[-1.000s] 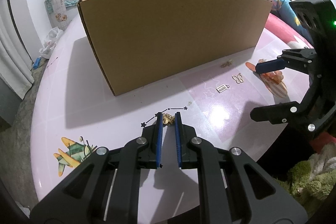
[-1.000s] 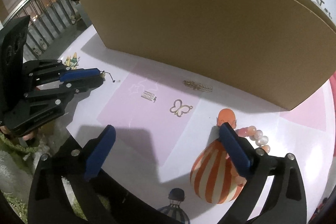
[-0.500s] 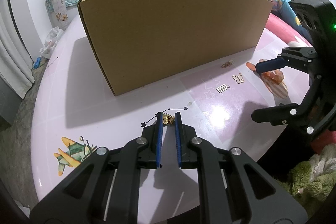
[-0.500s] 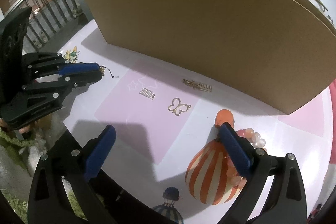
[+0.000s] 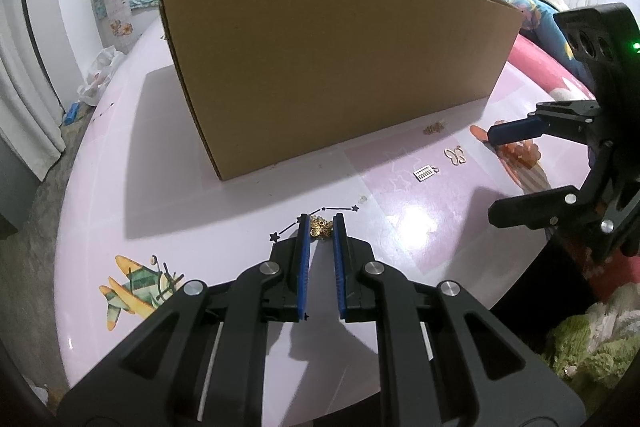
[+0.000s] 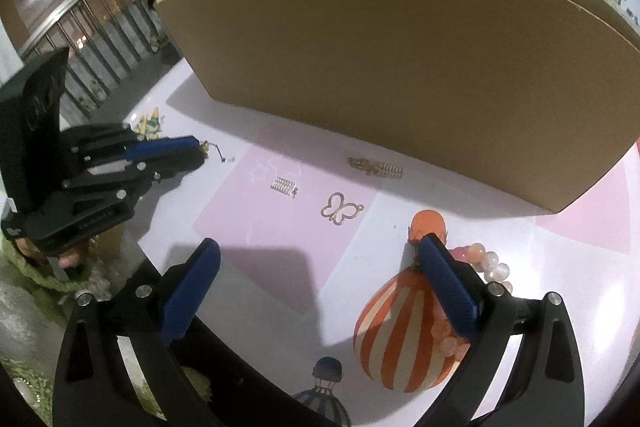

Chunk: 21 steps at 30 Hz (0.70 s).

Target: Organize jewelry

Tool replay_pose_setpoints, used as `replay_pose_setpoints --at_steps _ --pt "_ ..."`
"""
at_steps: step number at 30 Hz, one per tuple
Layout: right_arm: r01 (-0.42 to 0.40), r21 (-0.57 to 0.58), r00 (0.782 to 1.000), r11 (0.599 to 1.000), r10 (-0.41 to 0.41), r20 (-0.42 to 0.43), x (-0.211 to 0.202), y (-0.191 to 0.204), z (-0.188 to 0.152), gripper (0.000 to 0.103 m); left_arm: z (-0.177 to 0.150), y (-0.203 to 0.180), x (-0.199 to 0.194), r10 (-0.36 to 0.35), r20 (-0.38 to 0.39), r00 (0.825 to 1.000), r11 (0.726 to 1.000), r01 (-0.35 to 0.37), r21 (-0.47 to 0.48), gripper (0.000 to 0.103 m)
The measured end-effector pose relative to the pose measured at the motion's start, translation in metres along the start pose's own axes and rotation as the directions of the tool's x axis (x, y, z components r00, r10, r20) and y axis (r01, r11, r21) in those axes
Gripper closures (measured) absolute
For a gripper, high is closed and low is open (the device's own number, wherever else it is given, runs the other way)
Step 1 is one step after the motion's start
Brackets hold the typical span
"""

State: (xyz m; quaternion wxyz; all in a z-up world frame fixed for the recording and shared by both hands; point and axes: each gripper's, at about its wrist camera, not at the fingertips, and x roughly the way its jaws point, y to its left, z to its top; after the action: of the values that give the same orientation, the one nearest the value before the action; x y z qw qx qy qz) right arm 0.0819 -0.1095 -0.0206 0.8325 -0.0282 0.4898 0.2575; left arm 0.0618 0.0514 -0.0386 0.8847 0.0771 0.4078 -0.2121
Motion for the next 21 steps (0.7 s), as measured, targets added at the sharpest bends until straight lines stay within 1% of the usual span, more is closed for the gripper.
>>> replay_pose_setpoints --at_steps 6,9,12,15,17,21 --pt "0.003 0.058 1.0 0.998 -0.004 0.02 -0.002 -0.006 0.0 0.006 -0.002 0.002 -0.003 -0.008 0.002 1.0 1.0 0.008 -0.01 0.093" --pt "-0.015 0.078 1.0 0.997 0.014 0.017 -0.003 -0.007 0.0 0.006 -0.002 0.002 -0.005 -0.01 0.005 1.0 1.0 0.01 -0.016 0.093" --pt "-0.018 0.071 1.0 0.997 0.017 0.01 -0.002 -0.004 0.0 0.006 -0.002 0.002 -0.004 -0.015 -0.002 1.0 0.999 0.015 -0.028 0.093" --pt "0.006 0.033 1.0 0.999 -0.007 0.02 -0.008 0.002 -0.001 0.007 -0.001 0.002 -0.006 -0.017 -0.001 1.0 1.0 0.017 -0.022 0.093" --pt "0.016 0.012 0.999 1.0 -0.017 0.039 -0.013 0.005 0.0 0.01 0.001 0.002 -0.01 -0.013 0.002 1.0 1.0 0.013 -0.012 0.093" --pt "0.013 0.013 0.998 1.0 -0.014 0.06 -0.014 0.009 0.002 0.017 0.003 0.005 -0.021 -0.013 0.021 1.0 1.0 0.013 -0.009 0.093"
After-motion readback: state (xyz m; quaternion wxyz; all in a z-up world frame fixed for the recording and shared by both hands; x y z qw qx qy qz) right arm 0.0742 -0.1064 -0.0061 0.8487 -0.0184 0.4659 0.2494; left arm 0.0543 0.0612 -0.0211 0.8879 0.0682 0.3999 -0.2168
